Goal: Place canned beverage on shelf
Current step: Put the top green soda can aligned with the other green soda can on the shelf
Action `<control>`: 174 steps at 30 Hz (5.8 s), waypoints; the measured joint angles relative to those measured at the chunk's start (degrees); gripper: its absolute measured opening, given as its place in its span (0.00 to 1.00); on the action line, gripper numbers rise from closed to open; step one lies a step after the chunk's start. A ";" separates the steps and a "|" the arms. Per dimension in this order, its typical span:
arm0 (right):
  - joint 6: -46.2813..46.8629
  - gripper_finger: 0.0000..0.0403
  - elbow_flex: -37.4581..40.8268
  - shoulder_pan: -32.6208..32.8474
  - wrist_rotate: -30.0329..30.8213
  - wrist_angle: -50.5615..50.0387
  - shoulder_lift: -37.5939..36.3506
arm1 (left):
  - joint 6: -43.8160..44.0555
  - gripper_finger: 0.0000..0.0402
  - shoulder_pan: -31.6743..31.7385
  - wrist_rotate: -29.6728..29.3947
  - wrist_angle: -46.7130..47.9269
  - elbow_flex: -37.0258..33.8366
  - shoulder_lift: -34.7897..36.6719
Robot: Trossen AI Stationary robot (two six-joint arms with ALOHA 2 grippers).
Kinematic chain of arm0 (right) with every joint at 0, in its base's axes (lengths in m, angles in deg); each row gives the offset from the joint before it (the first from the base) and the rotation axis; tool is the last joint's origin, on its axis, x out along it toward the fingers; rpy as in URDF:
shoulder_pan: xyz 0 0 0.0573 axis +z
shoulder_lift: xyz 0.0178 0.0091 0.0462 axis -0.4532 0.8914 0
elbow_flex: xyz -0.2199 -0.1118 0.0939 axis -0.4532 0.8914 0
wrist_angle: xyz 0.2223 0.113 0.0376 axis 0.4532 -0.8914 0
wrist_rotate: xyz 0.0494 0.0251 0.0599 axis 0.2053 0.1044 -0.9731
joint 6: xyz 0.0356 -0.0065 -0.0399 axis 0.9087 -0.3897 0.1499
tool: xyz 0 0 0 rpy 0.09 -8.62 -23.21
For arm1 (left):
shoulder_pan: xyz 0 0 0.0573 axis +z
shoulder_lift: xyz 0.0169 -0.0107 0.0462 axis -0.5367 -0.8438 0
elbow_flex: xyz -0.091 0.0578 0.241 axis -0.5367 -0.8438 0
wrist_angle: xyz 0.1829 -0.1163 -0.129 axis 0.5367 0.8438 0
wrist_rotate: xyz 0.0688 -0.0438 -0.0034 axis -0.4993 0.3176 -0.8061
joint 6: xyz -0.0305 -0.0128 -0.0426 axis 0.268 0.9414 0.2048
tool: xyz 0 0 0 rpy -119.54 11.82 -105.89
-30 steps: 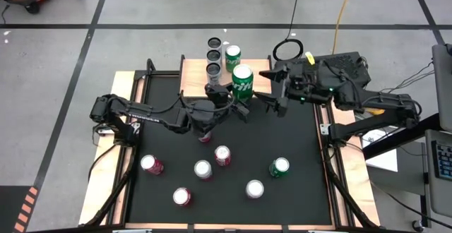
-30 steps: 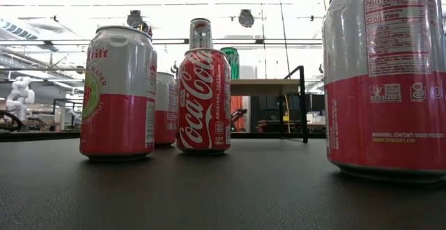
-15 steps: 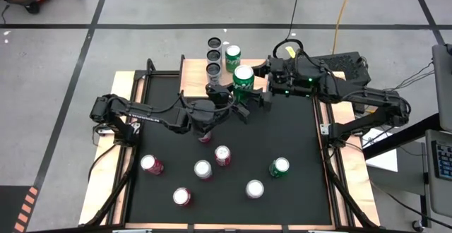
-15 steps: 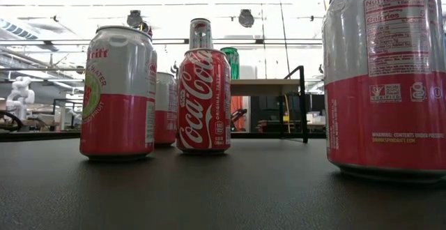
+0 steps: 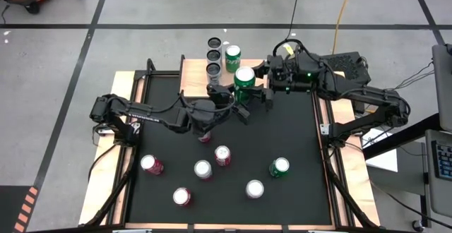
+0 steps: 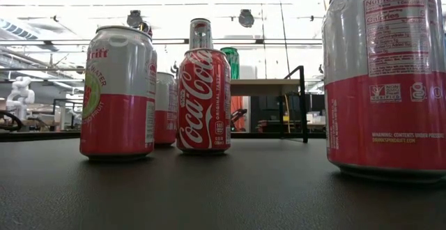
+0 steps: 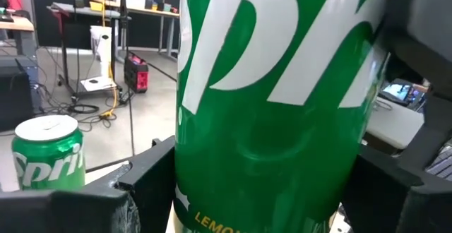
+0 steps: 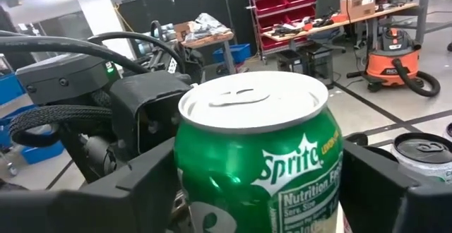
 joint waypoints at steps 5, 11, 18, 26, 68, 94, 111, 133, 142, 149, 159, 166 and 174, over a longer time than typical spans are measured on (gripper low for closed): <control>0.17 0.69 0.00 -0.73 -0.68 -0.49 -0.04 | -0.46 0.77 0.00 0.12 0.00 0.00 0.00; 0.59 0.70 0.00 -1.58 -2.29 -1.28 -1.18 | -1.12 0.80 -0.51 0.84 -0.15 0.00 0.00; 1.03 0.70 0.02 -3.45 -9.75 -1.57 -2.66 | -0.63 0.94 -0.89 10.31 -1.87 0.04 0.20; 3.05 0.69 0.02 -4.86 -14.57 -1.22 -2.68 | -0.50 0.96 0.45 16.18 -2.56 0.04 0.17; 7.08 0.95 0.00 -6.37 -16.84 -9.82 -5.88 | 2.46 0.74 7.23 41.12 0.54 -0.09 0.24; 0.21 0.99 0.00 -5.41 -9.45 -12.41 -2.76 | 2.44 0.74 5.53 18.07 4.83 -0.09 0.31; -1.58 0.99 0.02 -5.52 -12.70 -4.21 0.72 | -0.65 0.74 5.11 18.63 7.15 -0.04 0.35; -4.41 0.68 0.02 -5.52 -12.90 -2.56 0.96 | -0.53 0.74 5.11 20.12 8.14 -0.02 0.42; -5.67 0.69 0.13 -5.47 -12.76 -2.98 -0.68 | -0.57 0.80 4.29 19.79 7.91 0.07 0.42; -5.65 0.69 0.13 -5.65 -12.01 -2.96 -3.41 | -0.48 0.92 2.46 18.71 6.74 0.17 0.57; -5.83 0.69 0.13 -7.89 -10.67 -8.03 -10.61 | 5.43 0.94 -1.17 11.70 8.30 0.07 4.34; -5.71 0.69 0.04 -8.53 -10.98 -10.07 -17.08 | 4.02 0.94 -4.34 6.28 15.06 0.07 9.76; -5.69 0.69 0.00 -8.01 -11.11 -5.37 -20.46 | 4.04 0.94 -6.99 4.08 23.47 0.04 17.52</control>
